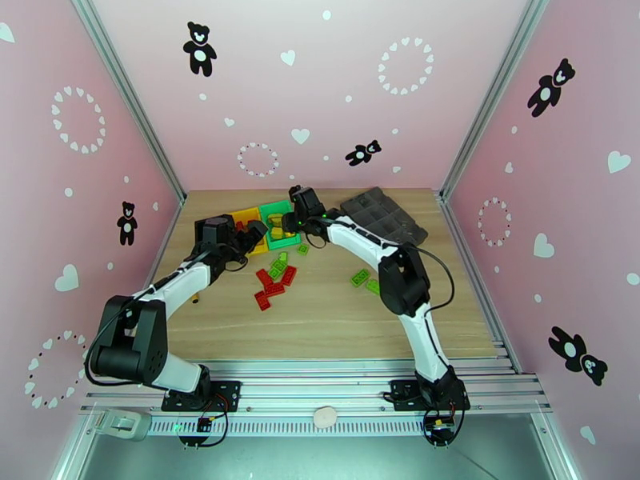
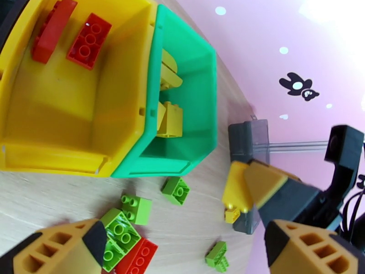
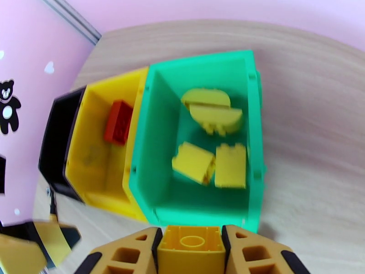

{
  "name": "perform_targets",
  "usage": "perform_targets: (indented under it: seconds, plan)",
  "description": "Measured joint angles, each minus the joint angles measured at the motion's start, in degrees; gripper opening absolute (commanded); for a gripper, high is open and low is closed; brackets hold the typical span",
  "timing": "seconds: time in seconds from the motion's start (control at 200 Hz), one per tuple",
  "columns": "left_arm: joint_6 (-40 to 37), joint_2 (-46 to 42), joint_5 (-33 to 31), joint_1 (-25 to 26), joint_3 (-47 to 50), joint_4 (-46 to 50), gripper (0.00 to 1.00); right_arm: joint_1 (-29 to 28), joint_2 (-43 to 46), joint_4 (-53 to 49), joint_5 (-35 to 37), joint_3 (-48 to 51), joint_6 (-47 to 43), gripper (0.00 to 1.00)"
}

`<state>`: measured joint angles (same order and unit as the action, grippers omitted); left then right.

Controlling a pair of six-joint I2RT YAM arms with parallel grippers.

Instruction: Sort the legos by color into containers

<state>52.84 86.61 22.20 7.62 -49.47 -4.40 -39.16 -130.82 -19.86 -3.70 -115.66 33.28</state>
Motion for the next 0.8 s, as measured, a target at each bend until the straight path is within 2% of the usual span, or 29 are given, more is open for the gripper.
perform_targets:
  seconds: [0.08,0.25,0.425,0.646,0.801]
  plan:
    - [0.4,0.3,0.2,-0.2,0.0,-0.4,0.97,0.0,-2.7,-0.6,-0.3,-3.7,0.5,0.34]
    - [1.3,0.4,0.2,-0.4,0.0,-1.1,0.97,0.3,-7.2,-1.8,-0.6,-10.4,1.4,0.47]
    - [1.5,0.4,0.2,-0.5,0.2,-1.8,0.97,0.7,-9.2,-3.2,-0.7,-15.1,2.2,0.55]
    - [1.2,0.4,-0.1,0.0,0.8,-2.0,0.97,1.2,-9.1,-4.7,-0.4,-15.8,1.4,0.55]
    - [-0.9,-0.7,-1.9,2.4,0.8,1.0,0.97,1.2,-6.3,-4.8,0.8,-9.6,0.6,0.58]
